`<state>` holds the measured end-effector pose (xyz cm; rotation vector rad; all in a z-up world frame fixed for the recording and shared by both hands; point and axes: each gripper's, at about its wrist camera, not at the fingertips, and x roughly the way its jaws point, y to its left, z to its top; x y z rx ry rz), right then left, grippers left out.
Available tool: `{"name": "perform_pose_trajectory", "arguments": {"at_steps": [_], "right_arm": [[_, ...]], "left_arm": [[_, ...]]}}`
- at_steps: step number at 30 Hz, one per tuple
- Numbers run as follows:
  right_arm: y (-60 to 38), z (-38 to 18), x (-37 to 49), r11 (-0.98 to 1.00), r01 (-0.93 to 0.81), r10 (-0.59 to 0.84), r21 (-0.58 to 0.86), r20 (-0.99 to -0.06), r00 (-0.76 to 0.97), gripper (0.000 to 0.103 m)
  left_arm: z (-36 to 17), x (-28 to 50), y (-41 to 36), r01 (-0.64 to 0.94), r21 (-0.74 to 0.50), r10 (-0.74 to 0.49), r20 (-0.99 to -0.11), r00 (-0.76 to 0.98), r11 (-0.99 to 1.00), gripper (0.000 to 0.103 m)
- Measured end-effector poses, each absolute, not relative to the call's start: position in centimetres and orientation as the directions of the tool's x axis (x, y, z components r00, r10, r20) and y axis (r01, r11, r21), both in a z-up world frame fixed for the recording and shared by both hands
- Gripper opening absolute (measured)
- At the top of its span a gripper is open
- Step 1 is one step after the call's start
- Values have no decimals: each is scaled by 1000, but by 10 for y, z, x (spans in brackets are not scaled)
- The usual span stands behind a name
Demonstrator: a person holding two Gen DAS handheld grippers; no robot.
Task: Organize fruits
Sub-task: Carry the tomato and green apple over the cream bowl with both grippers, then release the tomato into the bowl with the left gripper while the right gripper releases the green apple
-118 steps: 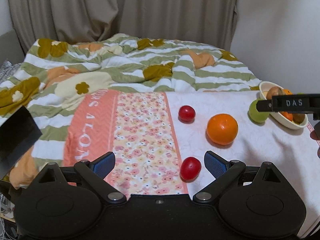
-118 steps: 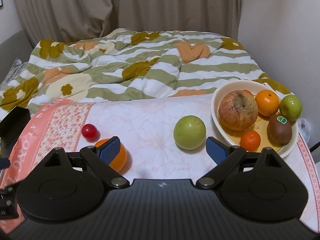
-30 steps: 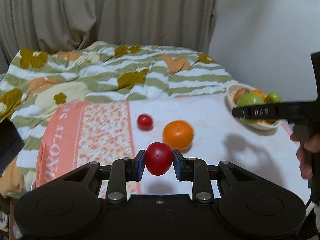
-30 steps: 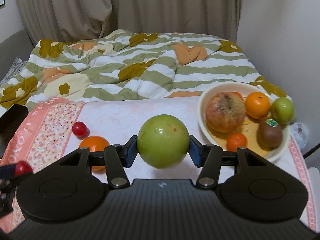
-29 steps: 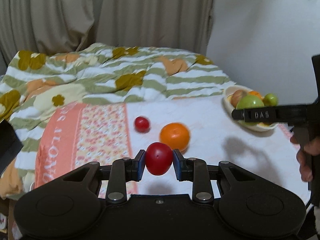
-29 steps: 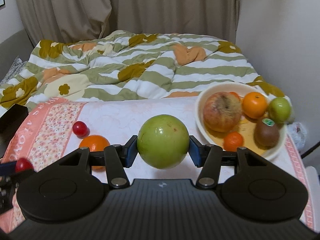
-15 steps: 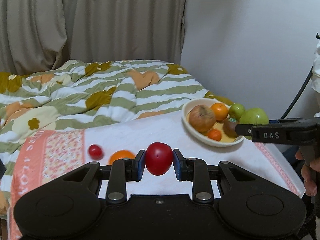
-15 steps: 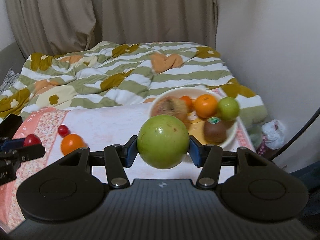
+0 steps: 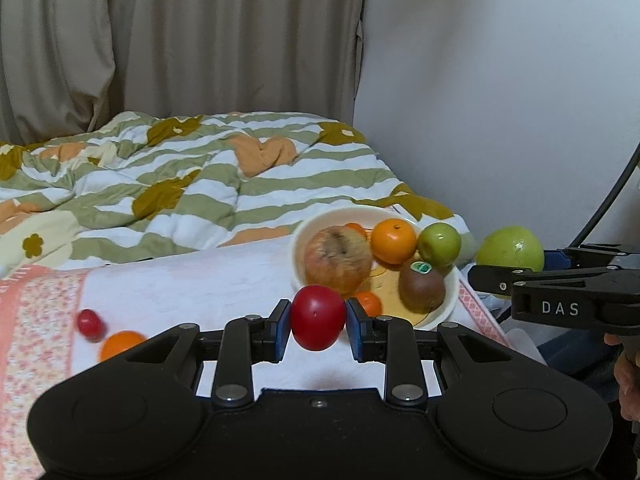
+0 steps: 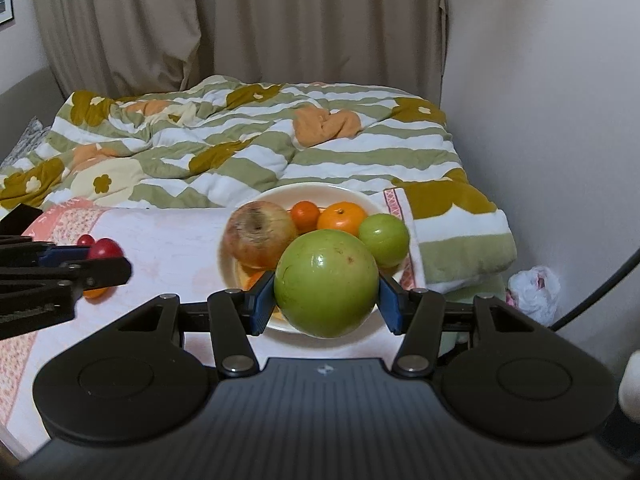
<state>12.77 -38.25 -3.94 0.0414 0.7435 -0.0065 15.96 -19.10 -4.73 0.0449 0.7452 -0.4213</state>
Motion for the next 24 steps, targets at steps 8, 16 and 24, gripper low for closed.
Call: {"name": "perform_pose_trajectory", "arguments": {"at_steps": [8, 16, 24], "right_arm": [[-418, -49, 148, 998, -19, 53, 57, -679, 732, 68], [-435, -58, 163, 997, -52, 78, 59, -683, 726, 68], [-442, -66, 171, 998, -35, 67, 60, -694, 717, 68]], "left_arm": [[-68, 180, -244, 393, -91, -340, -696, 632, 915, 32], [-96, 197, -284, 430, -48, -321, -740, 591, 902, 32], [-105, 200, -294, 464, -16, -323, -739, 591, 886, 85]]}}
